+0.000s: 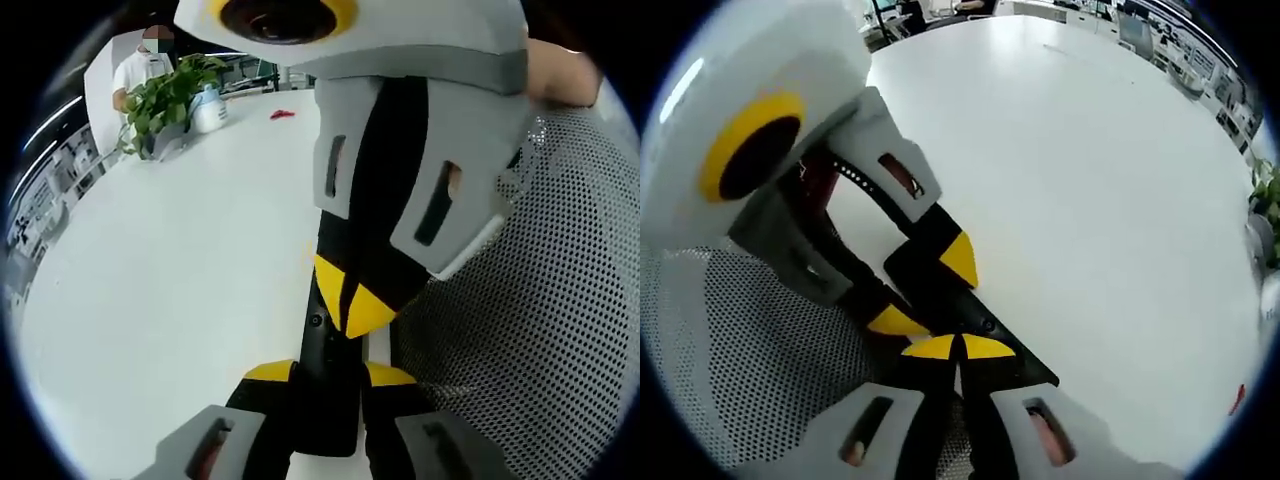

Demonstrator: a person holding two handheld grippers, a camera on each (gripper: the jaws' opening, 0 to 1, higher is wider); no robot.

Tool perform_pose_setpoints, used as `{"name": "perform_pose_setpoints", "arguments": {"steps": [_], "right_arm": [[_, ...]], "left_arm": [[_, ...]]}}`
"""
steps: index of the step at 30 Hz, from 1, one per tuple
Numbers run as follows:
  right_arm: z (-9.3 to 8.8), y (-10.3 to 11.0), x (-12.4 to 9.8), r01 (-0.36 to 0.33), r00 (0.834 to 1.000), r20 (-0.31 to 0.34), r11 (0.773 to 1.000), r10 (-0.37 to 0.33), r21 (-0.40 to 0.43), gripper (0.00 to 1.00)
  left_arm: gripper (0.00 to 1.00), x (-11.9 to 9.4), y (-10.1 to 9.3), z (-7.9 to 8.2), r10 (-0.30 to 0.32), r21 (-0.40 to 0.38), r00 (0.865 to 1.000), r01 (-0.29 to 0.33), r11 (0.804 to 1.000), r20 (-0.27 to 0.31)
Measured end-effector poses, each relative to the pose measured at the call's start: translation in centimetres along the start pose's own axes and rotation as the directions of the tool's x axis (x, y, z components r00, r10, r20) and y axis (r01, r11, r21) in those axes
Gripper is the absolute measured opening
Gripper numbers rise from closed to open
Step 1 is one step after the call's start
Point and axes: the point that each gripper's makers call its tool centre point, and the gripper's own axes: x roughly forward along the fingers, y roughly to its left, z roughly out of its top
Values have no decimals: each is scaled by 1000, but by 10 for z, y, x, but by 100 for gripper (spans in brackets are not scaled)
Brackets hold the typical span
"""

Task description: Press the specified remote control buttons in sequence, fully releasing each button before pressing the next.

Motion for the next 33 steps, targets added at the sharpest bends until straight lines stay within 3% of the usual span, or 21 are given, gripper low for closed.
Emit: {"name": "perform_pose_setpoints", "arguments": {"steps": [11,17,25,29,33], "right_arm": [[2,-10,-3,55,998,7,998,-55,-19,0],[2,-10,-2,49,999,7,999,-48,-18,0],[1,-9,-1,62,998,5,996,-62,-66,0],[2,-10,0,64,998,0,987,-64,-151,0],[2,-10,0,63,998,1,988,-64,-143,0]], "left_arm": [[25,0,0,0,0,-9,1000,1,1000,8],[25,0,0,0,-2,-8,1000,2,1000,8],[25,0,0,1,-2,-6,1000,2,1000,5],[25,1,1,0,-2,-6,1000,2,1000,3],[25,0,0,0,-1,-5,1000,1,1000,1]]}}
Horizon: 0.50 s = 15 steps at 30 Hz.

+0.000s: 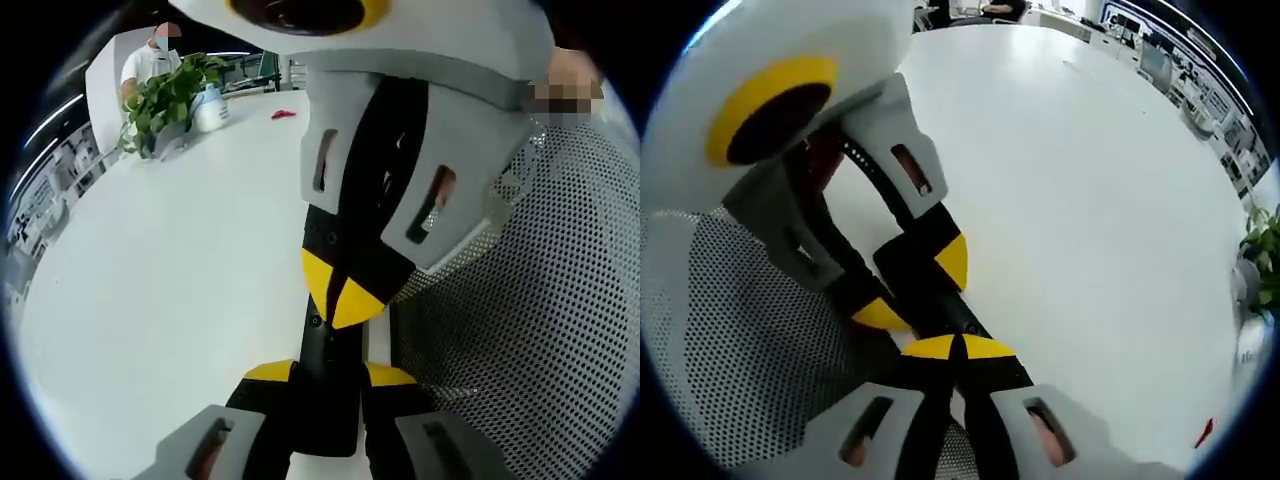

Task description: Press the specified remote control buttons in sequence, fully releasing each button before pressing the next.

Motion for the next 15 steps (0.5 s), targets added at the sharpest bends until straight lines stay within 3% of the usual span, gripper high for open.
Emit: {"name": "perform_pose_setpoints", "arguments": {"steps": [7,15], "right_arm": [[-1,-1,-1,-48,999,31,976,42,214,0],[-5,2,-3,-63,998,6,962,63,267,0]], "left_arm": [[25,0,0,0,1,0,1000,-1,1000,2],[25,0,0,0,0,-1,1000,0,1000,3]]}}
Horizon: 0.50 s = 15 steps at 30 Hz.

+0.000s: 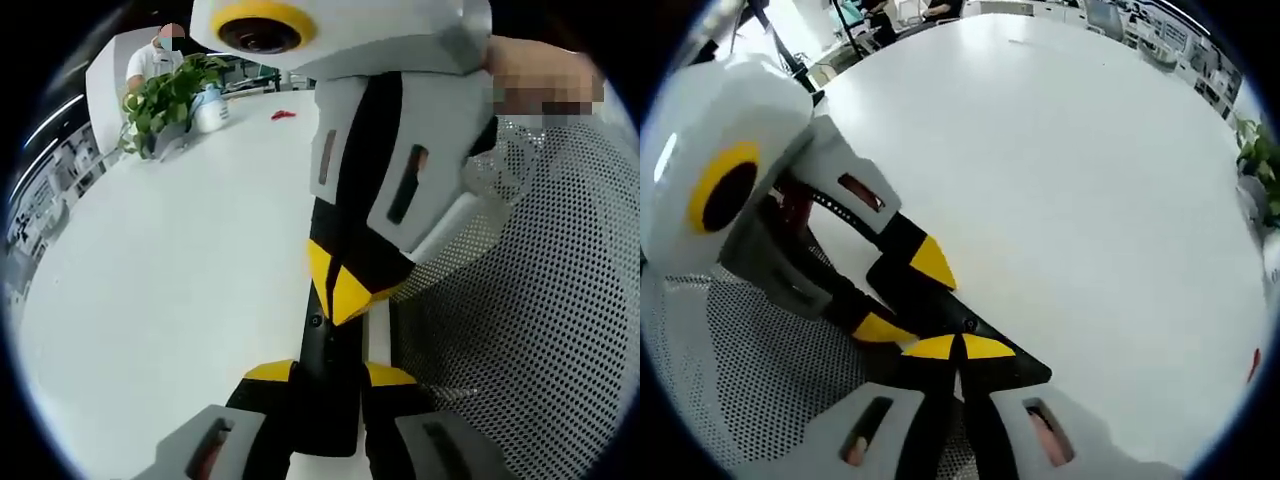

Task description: Press the specified remote control buttons in sequence, fully releasing each button before pressing the next.

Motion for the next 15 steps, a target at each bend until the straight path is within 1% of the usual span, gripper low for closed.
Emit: {"name": "perform_pose_setpoints", "arguments": {"steps": [3,9,11,12,15], "right_arm": [[-3,2,0,-11,1000,-15,1000,11,9,0],[-4,3,0,-17,1000,-23,1000,17,6,0],[-6,6,0,-30,999,-35,1000,30,8,0],[-7,8,1,-41,998,-43,999,41,4,0],[-7,11,2,-45,998,-48,999,43,-23,0]], "left_arm": [[25,0,0,0,0,-1,1000,0,1000,0],[25,0,0,0,-1,0,1000,1,1000,0],[25,0,0,0,-1,0,1000,1,1000,0],[25,0,0,0,-1,-1,1000,1,1000,-1],[25,0,0,1,-1,1,1000,1,1000,-1]]}}
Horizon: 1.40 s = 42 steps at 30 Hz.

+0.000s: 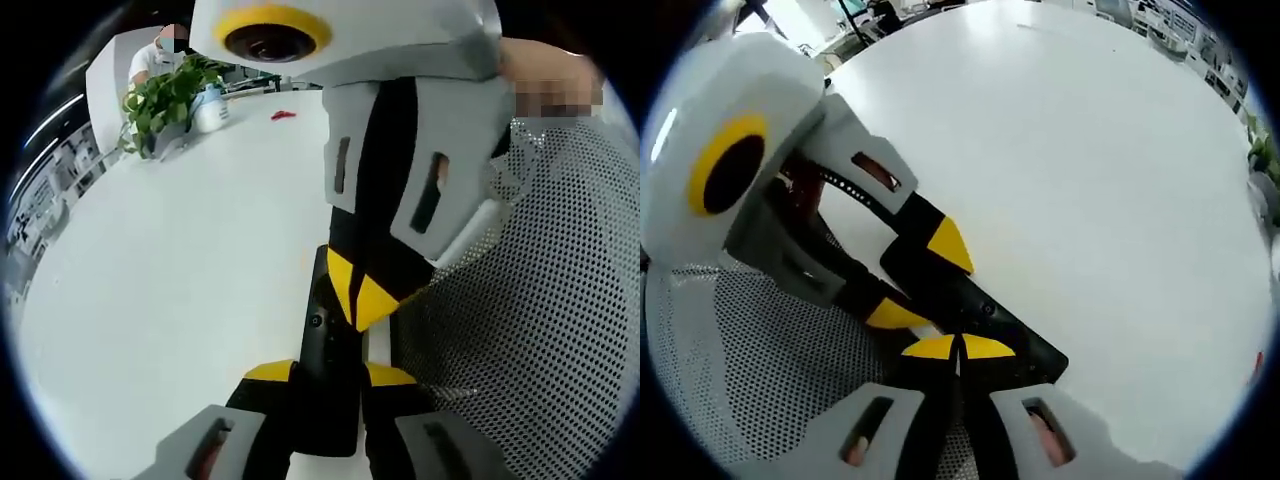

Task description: Press the specified remote control buttons in sequence, fully releasing each button before pressing the next.

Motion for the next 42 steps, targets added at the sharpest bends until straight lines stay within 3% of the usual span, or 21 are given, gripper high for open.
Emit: {"name": "perform_pose_setpoints", "arguments": {"steps": [22,26,30,42], "right_arm": [[0,-2,1,1,1000,1,1000,-1,1,0],[0,-3,2,-20,1000,18,999,20,47,0],[0,-1,4,-13,1000,11,1000,13,12,0],[0,0,3,3,1000,5,1000,-3,-1,0]], "left_arm": [[25,1,0,0,5,26,1000,-5,1000,-11],[25,0,0,0,5,24,1000,-5,1000,-10],[25,0,2,0,-4,-31,1000,4,1000,4],[25,0,0,0,5,13,1000,-5,1000,1]]}}
